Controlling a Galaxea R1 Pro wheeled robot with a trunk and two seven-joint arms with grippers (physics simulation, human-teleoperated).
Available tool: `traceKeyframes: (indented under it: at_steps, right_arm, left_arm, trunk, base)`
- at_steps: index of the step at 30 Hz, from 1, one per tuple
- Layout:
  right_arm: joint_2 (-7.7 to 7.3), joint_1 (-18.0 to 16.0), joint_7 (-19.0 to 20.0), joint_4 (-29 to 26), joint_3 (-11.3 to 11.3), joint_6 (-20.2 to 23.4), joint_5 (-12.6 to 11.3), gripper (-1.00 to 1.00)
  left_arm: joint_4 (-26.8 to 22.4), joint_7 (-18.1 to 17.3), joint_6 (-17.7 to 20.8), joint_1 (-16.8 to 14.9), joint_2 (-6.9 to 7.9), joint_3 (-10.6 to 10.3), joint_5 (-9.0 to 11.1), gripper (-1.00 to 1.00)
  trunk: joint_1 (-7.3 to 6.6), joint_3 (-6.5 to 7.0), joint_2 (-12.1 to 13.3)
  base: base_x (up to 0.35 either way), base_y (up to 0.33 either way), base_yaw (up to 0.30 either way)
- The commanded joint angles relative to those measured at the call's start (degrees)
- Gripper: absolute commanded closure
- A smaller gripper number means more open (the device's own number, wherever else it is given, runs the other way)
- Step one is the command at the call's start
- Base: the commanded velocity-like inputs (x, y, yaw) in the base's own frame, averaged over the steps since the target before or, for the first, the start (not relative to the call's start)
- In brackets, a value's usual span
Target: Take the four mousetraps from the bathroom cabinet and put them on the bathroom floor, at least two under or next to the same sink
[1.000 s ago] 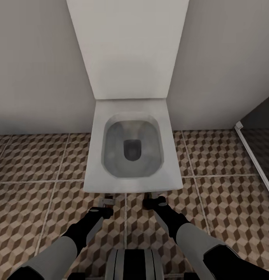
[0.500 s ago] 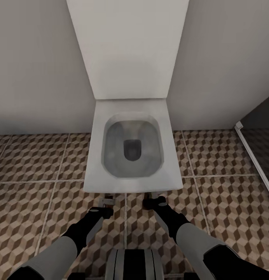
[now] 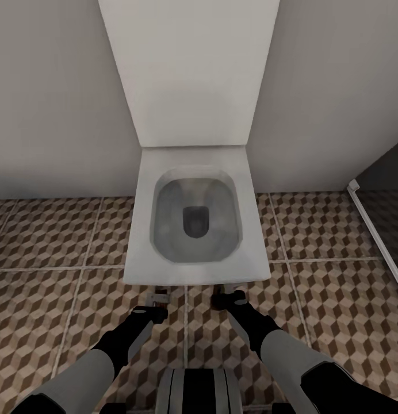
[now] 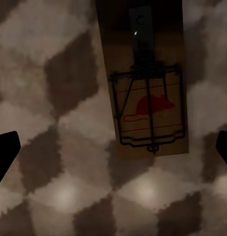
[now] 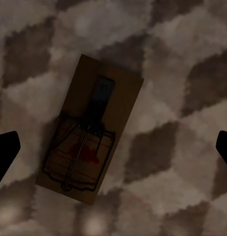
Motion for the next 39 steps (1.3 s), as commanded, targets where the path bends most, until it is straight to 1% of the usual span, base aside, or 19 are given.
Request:
traceKeyframes:
  at_steps: [1, 26, 33, 39]
  right_arm:
    - [0.0, 0.0, -0.5, 0.0, 0.5, 0.2, -0.6, -1.0]
    - [0.0, 0.0, -0.4, 0.0, 0.5, 0.2, -0.6, -1.0]
    - [0.0, 0.0, -0.5, 0.0, 0.5, 0.2, -0.6, -1.0]
    - [0.0, 0.0, -0.5, 0.0, 0.5, 0.2, -0.6, -1.0]
  left_arm:
    - [-0.1, 0.5, 0.2, 0.0, 0.06, -0.5, 0.6, -1.0]
    - [-0.1, 0.5, 0.3, 0.0, 0.06, -0.5, 0.6, -1.0]
    - [-0.1, 0.5, 0.3, 0.0, 0.06, -0.5, 0.6, -1.0]
    - [-0.1, 0.5, 0.3, 0.0, 0.06, -0.5, 0.6, -1.0]
  trunk:
    - [-0.01, -0.03, 0.0]
    - [-0.01, -0.03, 0.0]
    - [-0.19, 1.52, 0.1]
    - [-0.19, 1.52, 0.1]
  base:
    - [0.0, 0.0, 0.0]
    - [0.0, 0.0, 0.0]
    - [0.0, 0.0, 0.0]
    - [0.0, 0.0, 0.0]
